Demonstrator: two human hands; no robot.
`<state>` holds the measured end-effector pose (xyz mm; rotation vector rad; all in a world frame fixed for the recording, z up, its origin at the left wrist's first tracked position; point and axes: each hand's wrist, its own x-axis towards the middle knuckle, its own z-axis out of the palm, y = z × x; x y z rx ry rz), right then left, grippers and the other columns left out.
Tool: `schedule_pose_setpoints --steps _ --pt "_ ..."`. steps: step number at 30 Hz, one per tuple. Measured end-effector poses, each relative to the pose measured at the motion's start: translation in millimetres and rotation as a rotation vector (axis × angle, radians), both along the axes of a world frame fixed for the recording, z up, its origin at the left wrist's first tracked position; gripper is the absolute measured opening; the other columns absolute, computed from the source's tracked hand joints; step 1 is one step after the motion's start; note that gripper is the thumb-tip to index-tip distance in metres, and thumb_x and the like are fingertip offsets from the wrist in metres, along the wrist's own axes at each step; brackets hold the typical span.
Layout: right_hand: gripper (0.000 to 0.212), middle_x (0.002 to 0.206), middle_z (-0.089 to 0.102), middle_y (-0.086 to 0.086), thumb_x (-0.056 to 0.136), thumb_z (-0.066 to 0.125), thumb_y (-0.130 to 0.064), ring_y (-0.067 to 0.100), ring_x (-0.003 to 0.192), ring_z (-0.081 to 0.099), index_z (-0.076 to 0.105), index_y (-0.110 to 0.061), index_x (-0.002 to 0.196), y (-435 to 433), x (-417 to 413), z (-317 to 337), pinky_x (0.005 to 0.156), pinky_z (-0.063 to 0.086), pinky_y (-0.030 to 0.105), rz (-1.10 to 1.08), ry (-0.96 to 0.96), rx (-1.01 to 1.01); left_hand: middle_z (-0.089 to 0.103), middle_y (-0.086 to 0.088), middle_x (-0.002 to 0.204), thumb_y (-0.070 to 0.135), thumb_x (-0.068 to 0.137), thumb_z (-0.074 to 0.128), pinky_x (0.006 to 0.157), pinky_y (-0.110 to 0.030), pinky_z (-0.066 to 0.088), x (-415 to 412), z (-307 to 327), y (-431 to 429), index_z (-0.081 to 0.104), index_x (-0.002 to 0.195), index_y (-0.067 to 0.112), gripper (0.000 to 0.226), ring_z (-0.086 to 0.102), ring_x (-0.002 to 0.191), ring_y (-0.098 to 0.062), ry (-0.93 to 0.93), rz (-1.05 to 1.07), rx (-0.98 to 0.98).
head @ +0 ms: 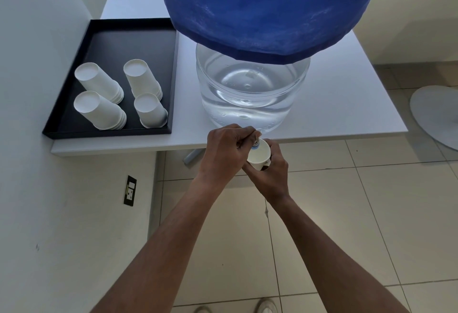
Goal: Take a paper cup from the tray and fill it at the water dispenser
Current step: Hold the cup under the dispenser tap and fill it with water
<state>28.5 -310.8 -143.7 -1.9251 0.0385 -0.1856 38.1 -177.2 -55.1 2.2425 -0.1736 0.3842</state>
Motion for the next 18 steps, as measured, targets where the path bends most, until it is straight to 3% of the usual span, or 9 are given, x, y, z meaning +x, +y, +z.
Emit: schedule_pose_setpoints --steps 5,13,18 --pt "0.056 0.100 0.074 0.001 0.072 0.095 -0.027 0.023 0.092 0.073 0.062 -0.014 0.115 0.8 -2.3 -2.4 0.079 0.060 0.052 -0.014 0.037 0.006 0.058 0.007 0.063 0.018 0.095 0.074 0.058 -0.006 0.031 1.0 0.9 1.3 0.085 0.092 0.013 0.012 0.045 0.058 -0.011 -0.003 -0.003 0.016" --pt "0.056 0.102 0.074 0.000 0.072 0.094 -0.030 0.021 0.093 0.073 0.062 -0.015 0.116 0.0 -4.7 -3.1 0.077 0.061 0.050 -0.020 0.041 0.015 0.065 0.004 0.065 0.017 0.094 0.075 0.058 -0.004 0.032 0.4 0.7 1.1 0.085 0.096 0.013 0.012 0.046 0.054 -0.007 -0.004 -0.010 0.031" --pt "0.056 0.102 0.074 0.000 0.073 0.094 -0.028 0.021 0.094 0.073 0.062 -0.014 0.117 -0.8 -4.7 -3.8 0.079 0.061 0.052 -0.026 0.041 0.020 0.067 0.002 0.067 0.017 0.094 0.075 0.060 -0.003 0.033 -0.5 -0.5 0.5 0.085 0.098 0.013 0.011 0.047 0.053 0.006 0.006 -0.011 0.019"
